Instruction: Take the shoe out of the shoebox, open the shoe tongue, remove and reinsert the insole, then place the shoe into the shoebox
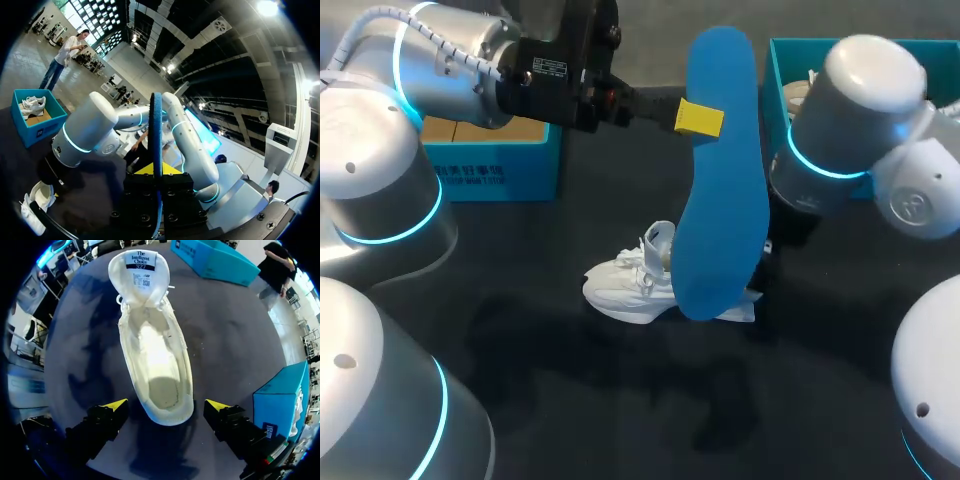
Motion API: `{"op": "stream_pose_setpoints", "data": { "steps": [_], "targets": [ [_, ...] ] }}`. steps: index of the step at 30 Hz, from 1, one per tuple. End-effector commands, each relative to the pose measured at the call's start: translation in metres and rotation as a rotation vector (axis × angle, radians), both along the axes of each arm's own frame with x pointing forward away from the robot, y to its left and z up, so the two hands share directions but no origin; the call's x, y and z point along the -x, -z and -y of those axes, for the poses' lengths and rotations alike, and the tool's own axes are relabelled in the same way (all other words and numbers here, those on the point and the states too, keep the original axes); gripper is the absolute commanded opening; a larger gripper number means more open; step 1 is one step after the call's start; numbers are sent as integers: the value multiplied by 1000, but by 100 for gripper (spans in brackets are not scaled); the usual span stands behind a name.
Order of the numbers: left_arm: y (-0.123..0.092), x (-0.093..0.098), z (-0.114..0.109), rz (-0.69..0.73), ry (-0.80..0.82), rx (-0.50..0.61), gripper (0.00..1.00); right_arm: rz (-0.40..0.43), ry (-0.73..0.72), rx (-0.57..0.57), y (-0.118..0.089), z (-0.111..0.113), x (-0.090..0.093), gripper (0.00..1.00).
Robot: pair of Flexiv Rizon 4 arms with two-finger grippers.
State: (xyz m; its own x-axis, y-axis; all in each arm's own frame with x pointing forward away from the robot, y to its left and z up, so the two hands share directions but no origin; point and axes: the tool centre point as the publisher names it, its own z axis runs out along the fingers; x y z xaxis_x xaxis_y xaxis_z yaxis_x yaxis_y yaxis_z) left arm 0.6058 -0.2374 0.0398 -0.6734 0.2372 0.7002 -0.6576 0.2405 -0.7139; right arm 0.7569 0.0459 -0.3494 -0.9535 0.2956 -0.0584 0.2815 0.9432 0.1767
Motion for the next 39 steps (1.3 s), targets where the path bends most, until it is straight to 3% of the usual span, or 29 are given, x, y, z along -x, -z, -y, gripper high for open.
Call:
{"op": "stream_pose_setpoints", "data": {
  "steps": [1, 39],
  "targets": [
    [1, 0, 0, 0, 0, 0, 0, -24, -1, 67, -7, -2, -1, 100],
    [1, 0, 0, 0, 0, 0, 0, -21, -15, 44, -12, -3, 2, 100]
  ]
}}
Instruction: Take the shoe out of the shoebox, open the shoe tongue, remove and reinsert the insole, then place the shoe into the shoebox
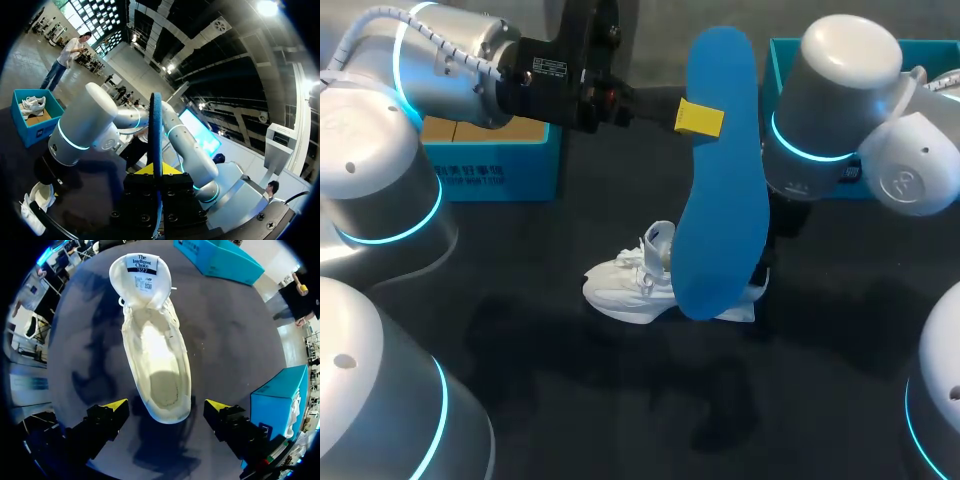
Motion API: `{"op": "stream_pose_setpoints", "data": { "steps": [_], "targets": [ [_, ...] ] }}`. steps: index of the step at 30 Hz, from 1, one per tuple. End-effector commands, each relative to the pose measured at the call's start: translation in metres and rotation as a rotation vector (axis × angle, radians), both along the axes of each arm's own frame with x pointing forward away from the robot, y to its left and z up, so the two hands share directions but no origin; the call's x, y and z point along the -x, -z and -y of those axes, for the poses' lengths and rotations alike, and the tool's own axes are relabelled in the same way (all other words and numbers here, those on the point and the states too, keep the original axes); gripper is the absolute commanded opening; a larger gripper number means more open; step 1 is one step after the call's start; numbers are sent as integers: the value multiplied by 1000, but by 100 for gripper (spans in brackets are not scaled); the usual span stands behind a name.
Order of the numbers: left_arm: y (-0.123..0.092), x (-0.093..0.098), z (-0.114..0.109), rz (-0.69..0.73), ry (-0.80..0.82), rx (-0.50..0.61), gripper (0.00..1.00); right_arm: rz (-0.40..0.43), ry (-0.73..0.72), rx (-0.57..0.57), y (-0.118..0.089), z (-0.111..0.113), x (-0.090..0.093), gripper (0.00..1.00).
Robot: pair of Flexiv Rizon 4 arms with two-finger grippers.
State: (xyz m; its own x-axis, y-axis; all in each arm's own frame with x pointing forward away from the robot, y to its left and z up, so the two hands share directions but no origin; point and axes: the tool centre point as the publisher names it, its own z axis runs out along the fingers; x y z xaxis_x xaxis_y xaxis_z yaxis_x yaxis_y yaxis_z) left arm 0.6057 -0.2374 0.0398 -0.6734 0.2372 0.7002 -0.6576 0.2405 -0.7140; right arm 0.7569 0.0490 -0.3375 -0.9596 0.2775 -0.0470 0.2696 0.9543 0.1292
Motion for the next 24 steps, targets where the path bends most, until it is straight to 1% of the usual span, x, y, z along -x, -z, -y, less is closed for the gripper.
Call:
{"op": "stream_pose_setpoints", "data": {
  "steps": [1, 4, 8, 15, 19, 24],
  "targets": [
    [1, 0, 0, 0, 0, 0, 0, 4, 1, 1, 0, 0, 2, 100],
    [1, 0, 0, 0, 0, 0, 0, -4, 6, 5, -4, -3, 1, 100],
    [1, 0, 0, 0, 0, 0, 0, -32, 14, 44, -12, -9, -5, 100],
    [1, 0, 0, 0, 0, 0, 0, -34, 3, 68, -22, -21, -18, 100],
    [1, 0, 0, 0, 0, 0, 0, -25, -19, 73, -22, -31, -28, 100],
    [1, 0, 0, 0, 0, 0, 0, -16, -54, 84, -16, -45, -39, 100]
  ]
}}
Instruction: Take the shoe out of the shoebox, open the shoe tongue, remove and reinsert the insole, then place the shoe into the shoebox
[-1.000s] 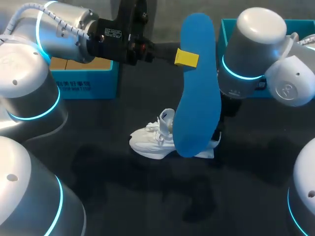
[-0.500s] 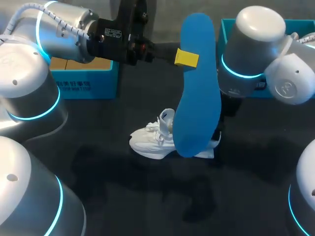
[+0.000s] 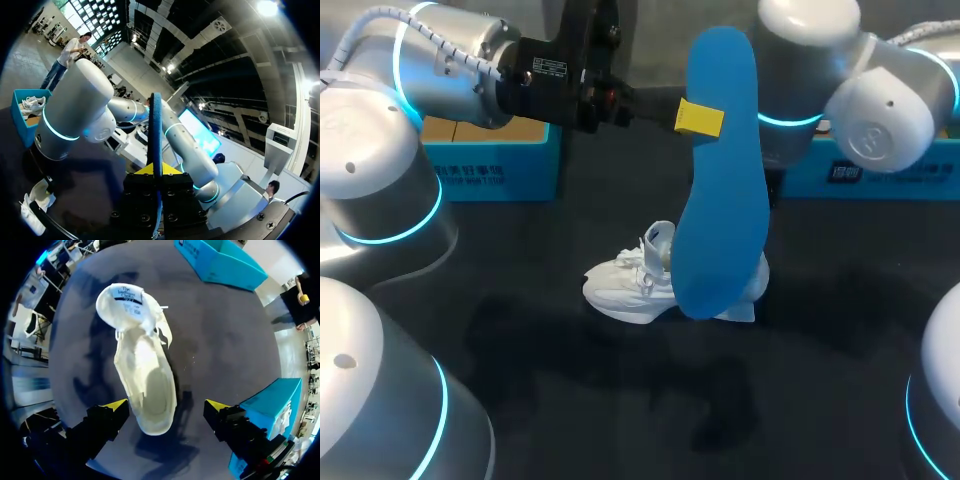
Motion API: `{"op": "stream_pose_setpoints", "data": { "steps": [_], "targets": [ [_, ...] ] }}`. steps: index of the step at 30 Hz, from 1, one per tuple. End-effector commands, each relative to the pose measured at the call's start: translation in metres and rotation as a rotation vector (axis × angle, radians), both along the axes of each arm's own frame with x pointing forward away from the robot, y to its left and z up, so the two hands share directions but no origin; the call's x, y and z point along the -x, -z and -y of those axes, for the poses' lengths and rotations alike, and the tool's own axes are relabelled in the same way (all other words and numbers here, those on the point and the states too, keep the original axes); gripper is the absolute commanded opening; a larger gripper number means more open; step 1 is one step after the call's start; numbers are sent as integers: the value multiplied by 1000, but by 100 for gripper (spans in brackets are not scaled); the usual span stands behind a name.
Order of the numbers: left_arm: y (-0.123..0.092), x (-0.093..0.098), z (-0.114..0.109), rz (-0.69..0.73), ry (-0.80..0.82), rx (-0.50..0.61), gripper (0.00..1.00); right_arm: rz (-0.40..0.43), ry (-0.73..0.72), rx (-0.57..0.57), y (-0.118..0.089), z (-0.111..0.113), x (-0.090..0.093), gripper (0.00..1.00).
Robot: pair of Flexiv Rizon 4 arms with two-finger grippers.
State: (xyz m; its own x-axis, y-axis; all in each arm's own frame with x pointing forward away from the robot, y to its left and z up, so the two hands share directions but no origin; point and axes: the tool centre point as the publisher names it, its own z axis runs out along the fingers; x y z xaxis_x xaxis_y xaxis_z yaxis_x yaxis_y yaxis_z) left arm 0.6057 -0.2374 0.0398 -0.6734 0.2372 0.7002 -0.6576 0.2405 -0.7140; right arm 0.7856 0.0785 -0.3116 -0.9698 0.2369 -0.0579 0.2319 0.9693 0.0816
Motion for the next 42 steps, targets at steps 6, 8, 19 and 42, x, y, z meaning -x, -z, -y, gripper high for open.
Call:
{"op": "stream_pose_setpoints", "data": {
  "steps": [6, 8, 19, 42],
  "targets": [
    [1, 0, 0, 0, 0, 0, 0, -19, -46, 29, 22, -33, -20, 100],
    [1, 0, 0, 0, 0, 0, 0, -23, -57, 28, 26, -38, -23, 100],
    [1, 0, 0, 0, 0, 0, 0, -50, -101, 18, 47, -57, -28, 100],
    [1, 0, 0, 0, 0, 0, 0, -80, -82, -5, 65, -48, -16, 0]
  ]
}}
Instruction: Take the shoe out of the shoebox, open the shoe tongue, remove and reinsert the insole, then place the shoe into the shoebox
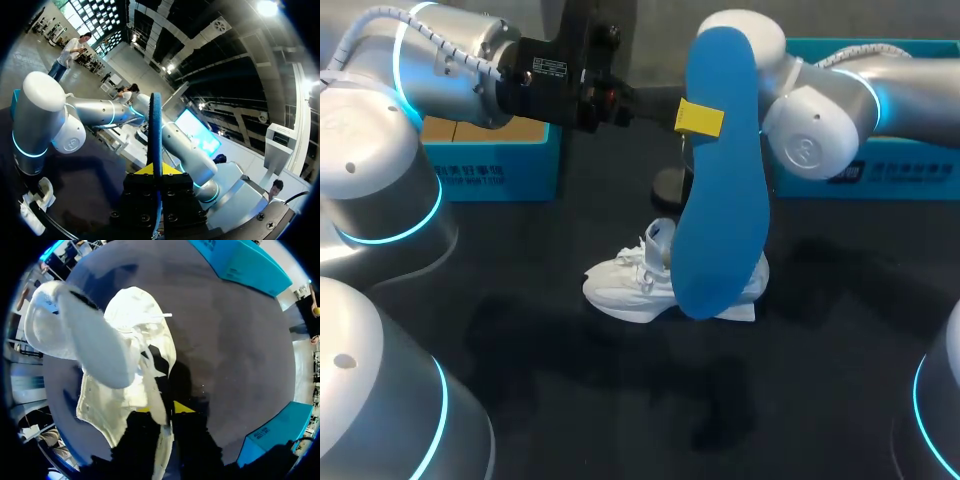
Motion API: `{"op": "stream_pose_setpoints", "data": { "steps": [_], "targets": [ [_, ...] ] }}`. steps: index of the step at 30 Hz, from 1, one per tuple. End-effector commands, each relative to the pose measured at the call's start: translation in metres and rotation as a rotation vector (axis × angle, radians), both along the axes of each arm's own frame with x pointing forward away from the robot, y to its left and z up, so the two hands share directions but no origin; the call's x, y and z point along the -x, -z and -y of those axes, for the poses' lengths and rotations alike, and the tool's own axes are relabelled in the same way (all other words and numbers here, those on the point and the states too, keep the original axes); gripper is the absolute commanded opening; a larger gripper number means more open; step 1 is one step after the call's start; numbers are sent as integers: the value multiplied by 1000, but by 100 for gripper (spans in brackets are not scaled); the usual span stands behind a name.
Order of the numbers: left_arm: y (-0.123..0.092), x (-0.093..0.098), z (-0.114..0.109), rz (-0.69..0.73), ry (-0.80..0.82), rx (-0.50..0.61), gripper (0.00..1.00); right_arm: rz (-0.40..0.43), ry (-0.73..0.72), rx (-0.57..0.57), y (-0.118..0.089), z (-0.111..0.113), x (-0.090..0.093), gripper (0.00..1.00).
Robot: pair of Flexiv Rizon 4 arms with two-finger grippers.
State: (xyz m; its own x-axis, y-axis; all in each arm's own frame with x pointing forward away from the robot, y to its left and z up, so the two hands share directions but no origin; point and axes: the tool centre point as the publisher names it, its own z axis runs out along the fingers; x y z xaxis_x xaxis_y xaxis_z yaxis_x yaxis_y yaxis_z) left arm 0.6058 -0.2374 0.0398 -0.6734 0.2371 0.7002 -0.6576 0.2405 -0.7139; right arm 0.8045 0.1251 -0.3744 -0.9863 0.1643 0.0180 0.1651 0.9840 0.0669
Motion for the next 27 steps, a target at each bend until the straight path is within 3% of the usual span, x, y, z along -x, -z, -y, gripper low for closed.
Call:
{"op": "stream_pose_setpoints", "data": {
  "steps": [1, 16, 19, 27],
  "targets": [
    [1, 0, 0, 0, 0, 0, 0, -6, -5, -1, 2, -1, 3, 0],
    [1, 0, 0, 0, 0, 0, 0, -9, -17, 9, 2, -1, 6, 0],
    [1, 0, 0, 0, 0, 0, 0, -37, 143, 45, -3, 5, 12, 0],
    [1, 0, 0, 0, 0, 0, 0, -64, 376, 88, -28, 13, 21, 0]
  ]
}}
